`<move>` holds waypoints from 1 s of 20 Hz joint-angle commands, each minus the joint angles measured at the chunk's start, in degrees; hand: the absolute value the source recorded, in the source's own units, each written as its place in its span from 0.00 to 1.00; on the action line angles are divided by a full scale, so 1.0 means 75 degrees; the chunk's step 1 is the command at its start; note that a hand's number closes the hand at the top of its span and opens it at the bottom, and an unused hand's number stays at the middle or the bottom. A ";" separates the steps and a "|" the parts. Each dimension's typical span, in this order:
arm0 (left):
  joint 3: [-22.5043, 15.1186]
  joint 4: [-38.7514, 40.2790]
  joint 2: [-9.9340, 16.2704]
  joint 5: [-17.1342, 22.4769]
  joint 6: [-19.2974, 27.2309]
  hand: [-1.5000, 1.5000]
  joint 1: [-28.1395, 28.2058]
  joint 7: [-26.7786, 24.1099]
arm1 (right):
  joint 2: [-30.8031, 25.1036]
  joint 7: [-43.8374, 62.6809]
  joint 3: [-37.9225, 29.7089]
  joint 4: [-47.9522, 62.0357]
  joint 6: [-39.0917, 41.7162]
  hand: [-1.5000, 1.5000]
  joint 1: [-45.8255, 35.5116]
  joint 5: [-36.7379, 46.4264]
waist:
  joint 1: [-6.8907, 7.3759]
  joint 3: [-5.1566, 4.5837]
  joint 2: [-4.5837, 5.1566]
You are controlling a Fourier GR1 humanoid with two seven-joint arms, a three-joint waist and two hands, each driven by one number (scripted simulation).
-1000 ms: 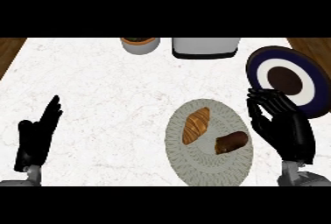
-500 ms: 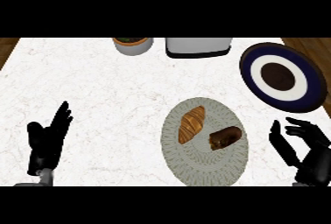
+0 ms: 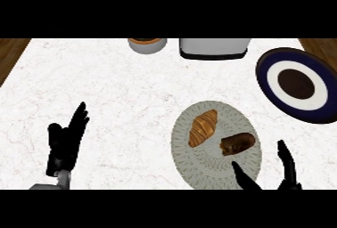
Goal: Pick the sweet potato from the placemat and place it in the plate
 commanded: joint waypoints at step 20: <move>0.0407 0.0205 0.0059 -0.0056 -0.0401 0.50 -0.0633 0.0442 | -0.0818 0.7679 -0.0112 -0.1592 0.6287 0.00 -0.1663 0.2199 | 0.0085 0.0018 -0.0001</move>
